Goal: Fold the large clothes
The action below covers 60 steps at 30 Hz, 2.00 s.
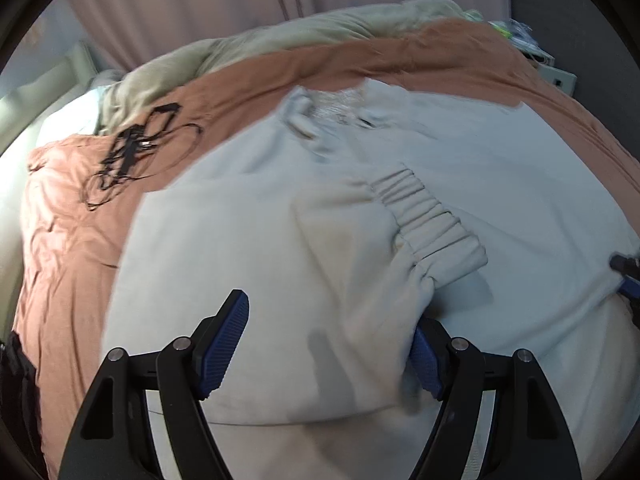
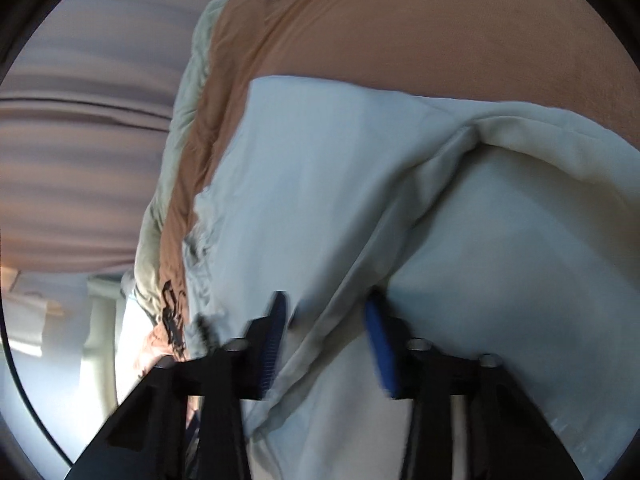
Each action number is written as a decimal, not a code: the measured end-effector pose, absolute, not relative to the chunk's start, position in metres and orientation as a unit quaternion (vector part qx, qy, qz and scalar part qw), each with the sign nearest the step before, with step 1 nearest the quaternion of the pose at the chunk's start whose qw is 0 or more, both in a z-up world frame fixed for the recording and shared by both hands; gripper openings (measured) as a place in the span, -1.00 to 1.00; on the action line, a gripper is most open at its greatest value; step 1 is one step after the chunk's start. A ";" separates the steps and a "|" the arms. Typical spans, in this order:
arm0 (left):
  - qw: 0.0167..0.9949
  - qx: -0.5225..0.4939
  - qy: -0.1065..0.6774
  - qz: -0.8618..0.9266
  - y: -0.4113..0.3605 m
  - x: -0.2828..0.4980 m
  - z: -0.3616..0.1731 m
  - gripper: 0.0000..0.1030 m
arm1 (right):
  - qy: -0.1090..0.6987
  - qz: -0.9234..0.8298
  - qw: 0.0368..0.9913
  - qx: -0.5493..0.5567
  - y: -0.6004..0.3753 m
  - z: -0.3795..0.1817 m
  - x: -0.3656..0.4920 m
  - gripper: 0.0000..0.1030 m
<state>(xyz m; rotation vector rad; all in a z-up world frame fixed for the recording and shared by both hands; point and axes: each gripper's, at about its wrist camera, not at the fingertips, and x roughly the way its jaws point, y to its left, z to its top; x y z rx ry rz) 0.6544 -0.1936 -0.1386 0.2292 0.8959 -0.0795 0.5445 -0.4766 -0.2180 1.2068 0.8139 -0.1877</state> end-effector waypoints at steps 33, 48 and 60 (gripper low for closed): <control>0.878 -0.007 0.478 0.011 -0.090 0.676 -0.172 0.43 | 0.370 -0.054 0.745 0.553 -0.476 -0.220 0.556 -0.38; 0.918 -0.069 0.391 -0.003 -0.032 0.565 -0.094 0.45 | 0.353 -0.045 0.809 0.468 -0.447 -0.162 0.489 0.64; 0.928 -0.110 0.356 -0.004 0.013 0.467 -0.062 1.00 | 0.326 -0.065 0.858 0.392 -0.423 -0.116 0.401 0.68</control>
